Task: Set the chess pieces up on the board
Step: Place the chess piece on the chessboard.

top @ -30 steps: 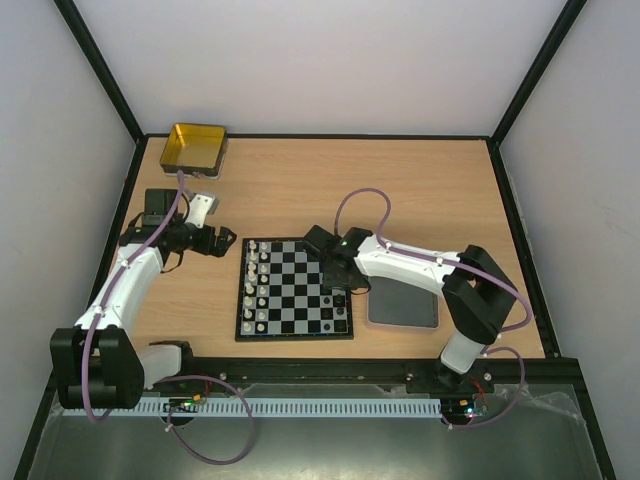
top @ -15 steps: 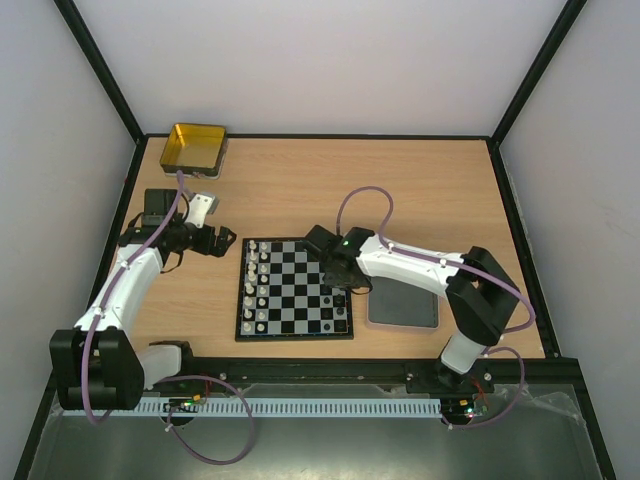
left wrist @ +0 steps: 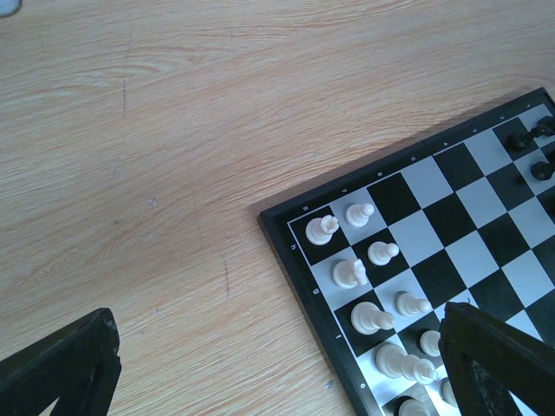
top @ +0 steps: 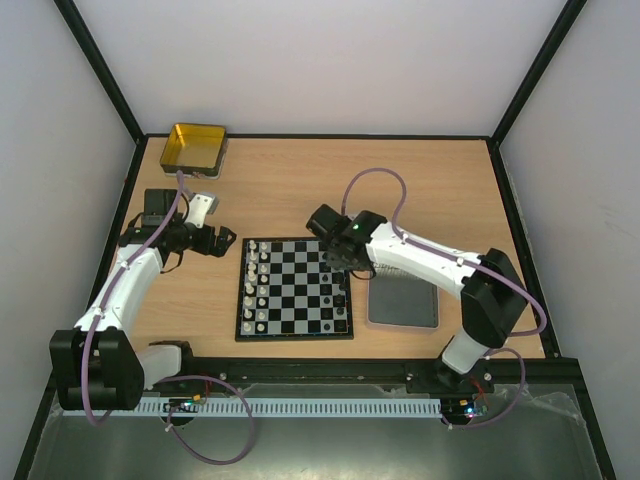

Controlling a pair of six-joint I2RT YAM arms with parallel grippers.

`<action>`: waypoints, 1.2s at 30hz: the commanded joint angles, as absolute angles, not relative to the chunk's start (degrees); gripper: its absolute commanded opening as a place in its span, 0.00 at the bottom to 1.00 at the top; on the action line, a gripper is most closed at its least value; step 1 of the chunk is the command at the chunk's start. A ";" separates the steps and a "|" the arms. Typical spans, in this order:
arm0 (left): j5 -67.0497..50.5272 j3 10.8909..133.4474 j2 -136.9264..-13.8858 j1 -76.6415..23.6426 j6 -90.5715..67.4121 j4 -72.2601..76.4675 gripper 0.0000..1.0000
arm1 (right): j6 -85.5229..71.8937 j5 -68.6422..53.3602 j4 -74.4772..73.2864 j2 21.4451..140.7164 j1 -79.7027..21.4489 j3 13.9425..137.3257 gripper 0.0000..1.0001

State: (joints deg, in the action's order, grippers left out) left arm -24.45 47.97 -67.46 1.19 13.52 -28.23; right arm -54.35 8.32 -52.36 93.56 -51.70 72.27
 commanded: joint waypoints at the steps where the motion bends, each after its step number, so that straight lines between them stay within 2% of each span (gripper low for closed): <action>1: -25.22 48.19 -66.40 1.23 13.99 -29.09 1.00 | -51.54 7.75 -52.09 95.57 -48.24 75.12 0.29; 7: -25.21 48.19 -66.53 1.23 13.89 -29.09 0.99 | -50.59 2.27 -49.92 95.45 -45.47 72.93 0.27; 14: -25.40 48.28 -67.14 1.15 14.09 -29.09 1.00 | -51.60 -2.49 -48.08 90.02 -46.01 65.99 0.24; 20: -25.16 48.25 -67.13 1.05 13.90 -29.09 0.99 | -52.73 -3.35 -46.89 89.19 -50.13 63.96 0.24; 36: -24.87 48.22 -66.97 1.05 13.80 -29.00 0.99 | -52.05 -4.03 -44.04 92.99 -51.18 62.25 0.24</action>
State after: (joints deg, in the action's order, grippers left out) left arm -24.45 47.97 -67.46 1.19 13.52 -28.23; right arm -52.07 -4.62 -44.34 92.09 -51.03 63.29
